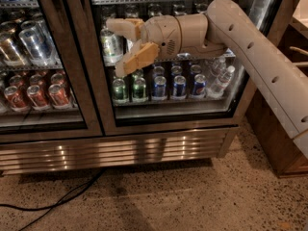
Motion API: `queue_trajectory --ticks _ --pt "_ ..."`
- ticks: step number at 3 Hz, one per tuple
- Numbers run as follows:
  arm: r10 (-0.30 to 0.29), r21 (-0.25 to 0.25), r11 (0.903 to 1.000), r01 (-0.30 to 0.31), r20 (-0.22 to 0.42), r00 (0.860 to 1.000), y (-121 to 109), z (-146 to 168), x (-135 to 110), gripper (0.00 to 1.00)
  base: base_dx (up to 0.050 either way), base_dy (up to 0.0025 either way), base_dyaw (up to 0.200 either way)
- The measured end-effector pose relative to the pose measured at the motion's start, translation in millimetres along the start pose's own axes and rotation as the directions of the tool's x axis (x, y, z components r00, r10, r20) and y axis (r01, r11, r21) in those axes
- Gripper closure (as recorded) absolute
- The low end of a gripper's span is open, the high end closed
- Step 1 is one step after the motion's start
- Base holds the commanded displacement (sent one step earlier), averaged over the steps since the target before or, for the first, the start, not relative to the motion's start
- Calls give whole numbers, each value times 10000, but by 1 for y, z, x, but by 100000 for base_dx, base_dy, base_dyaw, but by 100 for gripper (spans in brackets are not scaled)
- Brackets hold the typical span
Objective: Open right fridge door
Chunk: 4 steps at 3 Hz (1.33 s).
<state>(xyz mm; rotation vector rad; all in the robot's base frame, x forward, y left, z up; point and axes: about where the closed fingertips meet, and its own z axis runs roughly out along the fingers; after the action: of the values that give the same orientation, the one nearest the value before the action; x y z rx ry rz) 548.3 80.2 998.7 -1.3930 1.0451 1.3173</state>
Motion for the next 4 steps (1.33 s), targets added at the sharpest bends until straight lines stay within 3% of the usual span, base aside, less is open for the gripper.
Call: queue_trajectory --ticks 2,3,4 --pt "217 884 9957 -263 527 9984 -20 5 -8 0 0 0 0" --pt "251 844 9960 -298 566 9981 -20 7 -10 0 3388 248 14596" --pt "249 843 9960 -297 566 9981 -20 7 -10 0 0 0 0"
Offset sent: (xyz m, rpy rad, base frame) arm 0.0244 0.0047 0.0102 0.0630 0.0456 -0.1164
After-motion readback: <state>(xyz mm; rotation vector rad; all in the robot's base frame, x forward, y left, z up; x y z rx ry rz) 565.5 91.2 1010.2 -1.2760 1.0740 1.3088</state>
